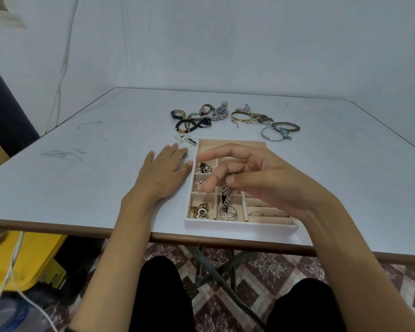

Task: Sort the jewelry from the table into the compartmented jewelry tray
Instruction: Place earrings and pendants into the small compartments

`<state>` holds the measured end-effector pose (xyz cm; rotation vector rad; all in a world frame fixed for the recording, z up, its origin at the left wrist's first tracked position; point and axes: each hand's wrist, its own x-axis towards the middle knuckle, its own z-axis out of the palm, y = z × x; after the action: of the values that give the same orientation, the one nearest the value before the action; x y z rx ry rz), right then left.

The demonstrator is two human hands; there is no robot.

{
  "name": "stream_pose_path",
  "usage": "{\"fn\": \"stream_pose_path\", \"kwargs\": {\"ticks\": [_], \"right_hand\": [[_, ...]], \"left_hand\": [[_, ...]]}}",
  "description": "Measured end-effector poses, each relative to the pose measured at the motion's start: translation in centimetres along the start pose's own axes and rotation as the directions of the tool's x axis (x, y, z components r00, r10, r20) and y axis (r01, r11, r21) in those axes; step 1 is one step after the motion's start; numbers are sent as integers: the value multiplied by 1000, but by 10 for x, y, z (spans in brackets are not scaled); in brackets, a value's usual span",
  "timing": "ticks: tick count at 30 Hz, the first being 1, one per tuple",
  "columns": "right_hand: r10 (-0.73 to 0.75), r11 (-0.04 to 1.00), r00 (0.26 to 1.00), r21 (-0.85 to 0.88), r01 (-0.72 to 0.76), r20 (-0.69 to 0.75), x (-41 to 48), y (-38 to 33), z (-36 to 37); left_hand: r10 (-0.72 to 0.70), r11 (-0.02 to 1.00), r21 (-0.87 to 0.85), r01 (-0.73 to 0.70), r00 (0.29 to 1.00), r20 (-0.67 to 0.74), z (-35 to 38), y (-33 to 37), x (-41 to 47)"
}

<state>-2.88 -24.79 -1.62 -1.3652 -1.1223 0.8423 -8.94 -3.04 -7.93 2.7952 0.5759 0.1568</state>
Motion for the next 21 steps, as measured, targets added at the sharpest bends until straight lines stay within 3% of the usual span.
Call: {"fn": "stream_pose_path", "kwargs": {"ticks": [12, 21], "right_hand": [[-40, 999, 999, 7, 40, -23, -8, -8, 1], [64, 979, 998, -193, -61, 10, -9, 1, 8]], "left_hand": [[2, 1000, -8, -2, 1000, -8, 1, -1, 1], [-5, 1000, 1, 5, 1000, -3, 0, 0, 1]]}}
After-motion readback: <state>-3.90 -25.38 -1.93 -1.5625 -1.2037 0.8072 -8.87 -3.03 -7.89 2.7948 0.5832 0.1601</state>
